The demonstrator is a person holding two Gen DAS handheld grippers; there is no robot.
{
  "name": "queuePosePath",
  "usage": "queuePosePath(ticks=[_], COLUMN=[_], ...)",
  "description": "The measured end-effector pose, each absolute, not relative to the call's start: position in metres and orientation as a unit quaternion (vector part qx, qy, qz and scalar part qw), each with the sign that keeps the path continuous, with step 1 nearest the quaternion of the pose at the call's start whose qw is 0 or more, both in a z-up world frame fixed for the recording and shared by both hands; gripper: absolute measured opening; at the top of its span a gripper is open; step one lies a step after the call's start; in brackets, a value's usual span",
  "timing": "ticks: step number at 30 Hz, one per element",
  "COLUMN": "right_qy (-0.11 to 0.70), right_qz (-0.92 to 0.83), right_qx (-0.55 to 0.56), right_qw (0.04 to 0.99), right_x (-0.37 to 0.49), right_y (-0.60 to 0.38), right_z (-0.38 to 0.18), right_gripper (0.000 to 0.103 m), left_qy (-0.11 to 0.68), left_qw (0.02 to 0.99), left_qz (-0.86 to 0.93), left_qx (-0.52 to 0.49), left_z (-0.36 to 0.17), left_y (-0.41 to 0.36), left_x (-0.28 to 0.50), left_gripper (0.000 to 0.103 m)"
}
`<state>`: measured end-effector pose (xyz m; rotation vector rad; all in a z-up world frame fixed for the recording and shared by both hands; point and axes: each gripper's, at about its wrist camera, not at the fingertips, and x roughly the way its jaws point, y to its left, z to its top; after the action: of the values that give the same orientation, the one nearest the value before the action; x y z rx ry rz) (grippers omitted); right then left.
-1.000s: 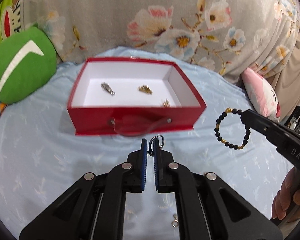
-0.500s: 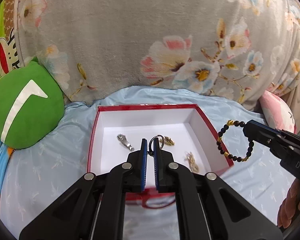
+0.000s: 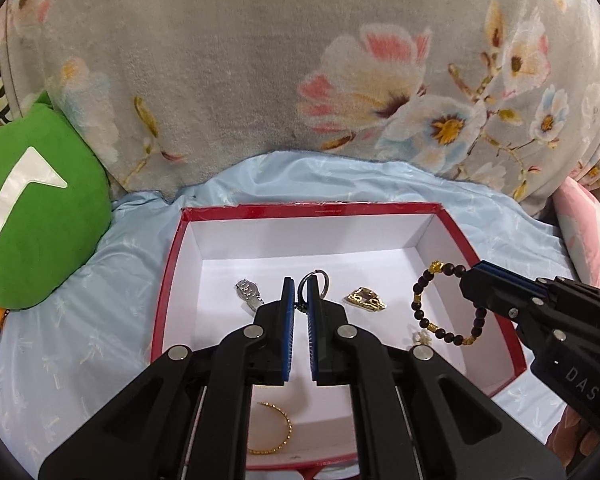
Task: Organize jewelry
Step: 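Carry the silver ring and black-bead bracelet over the red box, then open the left gripper to drop the ring while the right gripper drops the bracelet, then withdraw both grippers from the box toward the gold hoop earrings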
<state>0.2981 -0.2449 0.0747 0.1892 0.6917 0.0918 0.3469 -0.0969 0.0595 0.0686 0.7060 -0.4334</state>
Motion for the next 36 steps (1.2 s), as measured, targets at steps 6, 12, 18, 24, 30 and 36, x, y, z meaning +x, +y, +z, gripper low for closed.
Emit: queuePosePath(ticks=[6, 12, 18, 24, 30, 36], right_qy=[0.351, 0.358, 0.351, 0.337, 0.316, 0.292], right_qz=[0.042, 0.041, 0.031, 0.023, 0.016, 0.0], right_qx=[0.091, 0.084, 0.089, 0.09, 0.088, 0.1], right_qw=[0.931, 0.929, 0.932, 0.937, 0.945, 0.951], right_x=[0.314, 0.326, 0.324, 0.307, 0.279, 0.24], right_y=[-0.247, -0.246, -0.25, -0.254, -0.254, -0.266], right_z=[0.061, 0.05, 0.049, 0.057, 0.072, 0.087], right_gripper=[0.007, 0.013, 0.03, 0.033, 0.04, 0.047], left_qy=[0.36, 0.382, 0.373, 0.369, 0.344, 0.331], left_qw=[0.909, 0.903, 0.909, 0.91, 0.921, 0.927], left_qz=[-0.206, -0.196, -0.185, -0.188, -0.181, -0.177], left_qx=[0.036, 0.028, -0.001, -0.022, -0.01, -0.005], left_z=[0.043, 0.03, 0.032, 0.046, 0.065, 0.082], left_y=[-0.102, -0.102, -0.092, -0.08, -0.066, -0.045], left_x=[0.362, 0.374, 0.375, 0.372, 0.349, 0.318], left_gripper=[0.005, 0.006, 0.067, 0.071, 0.071, 0.071])
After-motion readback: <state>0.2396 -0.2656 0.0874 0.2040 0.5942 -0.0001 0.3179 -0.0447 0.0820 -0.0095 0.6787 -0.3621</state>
